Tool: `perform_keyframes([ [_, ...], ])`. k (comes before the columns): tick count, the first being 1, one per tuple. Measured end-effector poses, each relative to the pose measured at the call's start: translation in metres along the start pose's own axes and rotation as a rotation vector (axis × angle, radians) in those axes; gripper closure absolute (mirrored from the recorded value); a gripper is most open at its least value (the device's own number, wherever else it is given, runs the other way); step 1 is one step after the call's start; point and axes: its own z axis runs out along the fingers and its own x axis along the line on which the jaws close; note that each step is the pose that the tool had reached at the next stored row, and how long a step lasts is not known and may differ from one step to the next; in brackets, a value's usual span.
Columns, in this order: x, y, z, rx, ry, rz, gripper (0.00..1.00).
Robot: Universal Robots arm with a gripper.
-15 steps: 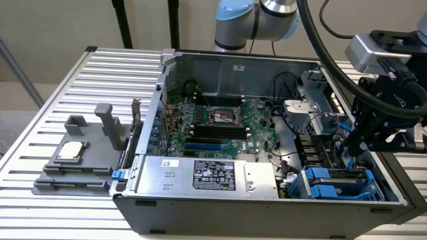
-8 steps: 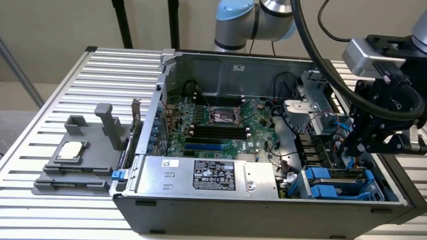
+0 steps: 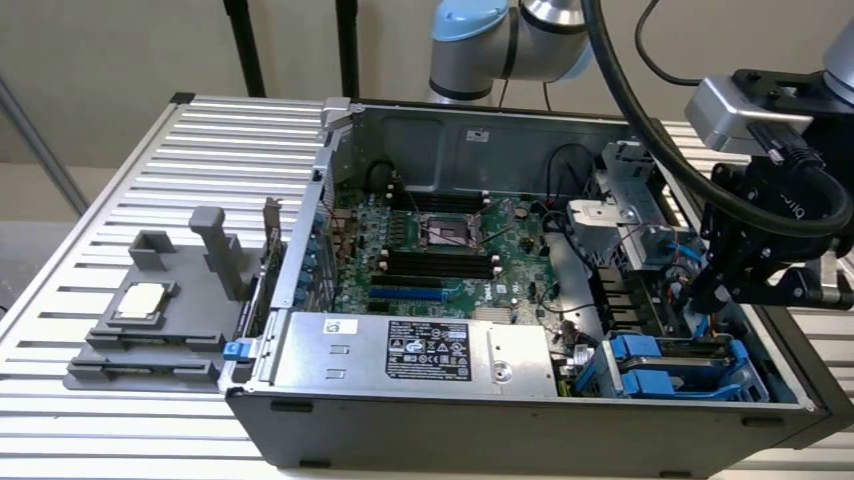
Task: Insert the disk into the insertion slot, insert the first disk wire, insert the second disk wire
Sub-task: 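Insert the second disk wire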
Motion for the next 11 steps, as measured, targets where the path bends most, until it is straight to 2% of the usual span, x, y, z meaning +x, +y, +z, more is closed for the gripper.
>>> perform_keyframes([
  [3,0.000,0.0013,-0.0001,-0.0001,0.0002,-0.001,0.84],
  [6,0.004,0.0065,0.0001,0.0022,-0.0036,-0.004,0.84],
  [8,0.007,0.0075,0.0010,0.0074,-0.0142,-0.006,0.84],
  [11,0.011,0.0076,0.0025,0.0200,-0.0300,-0.010,0.84],
])
